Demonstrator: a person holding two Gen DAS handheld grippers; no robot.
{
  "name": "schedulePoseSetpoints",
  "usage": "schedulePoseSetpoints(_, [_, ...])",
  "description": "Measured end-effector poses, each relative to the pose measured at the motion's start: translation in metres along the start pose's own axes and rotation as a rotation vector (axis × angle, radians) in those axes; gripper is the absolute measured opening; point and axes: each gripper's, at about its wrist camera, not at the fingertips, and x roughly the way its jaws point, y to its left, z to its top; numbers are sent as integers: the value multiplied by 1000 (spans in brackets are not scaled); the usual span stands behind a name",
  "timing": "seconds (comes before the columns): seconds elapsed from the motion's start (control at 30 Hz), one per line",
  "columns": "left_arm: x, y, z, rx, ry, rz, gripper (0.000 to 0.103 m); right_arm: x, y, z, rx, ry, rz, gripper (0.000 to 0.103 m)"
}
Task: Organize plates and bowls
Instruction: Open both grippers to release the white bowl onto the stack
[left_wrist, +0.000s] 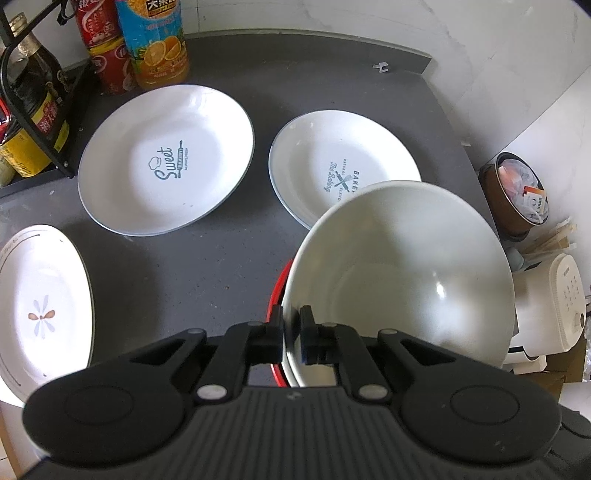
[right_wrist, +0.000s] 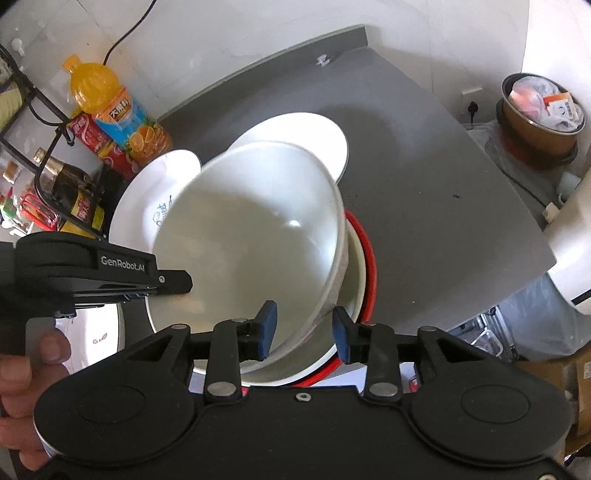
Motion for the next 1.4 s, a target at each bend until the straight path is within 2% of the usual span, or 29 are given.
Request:
schedulePoseSetpoints(0.07, [0, -1, 0, 1, 4, 1, 7, -4, 1, -2, -25, -18, -30, 41])
schedulePoseSetpoints(0.17, [-2, -3, 1, 11, -4, 10, 8, -11, -1, -5, -29, -41, -21, 41])
schedulePoseSetpoints(0.4, [-16, -9, -2, 27, -27, -16, 21, -25, -10, -8, 17, -80, 5, 41])
schedulePoseSetpoints(0.47, [-23, -8, -3, 16, -38, -16, 25, -30, -14, -9, 40, -98, 18, 47])
schedulePoseSetpoints(0.53, [-32, -7, -3, 12, -57, -8, 33, -35, -18, -9, 69, -115, 31, 51])
schedulePoseSetpoints(0.63, [-49, 2, -3, -12, -102, -7, 46, -38, -22, -6, 104, -129, 62, 52])
schedulePoseSetpoints(0.8, [-71, 13, -3, -22, -154, 12, 58, -43, -17, -2, 95, -141, 81, 52])
schedulePoseSetpoints(1.03, [-82, 46, 5, -89, -170, 12, 61, -41, -7, 2, 59, -150, 95, 52])
schedulePoseSetpoints(1.2, [-82, 76, 14, -121, -177, 17, 62, -22, -10, -5, 112, -113, 68, 50])
schedulePoseSetpoints(1.4, [-77, 111, 28, -141, -159, 22, 62, -19, -3, -6, 172, -120, 42, 49])
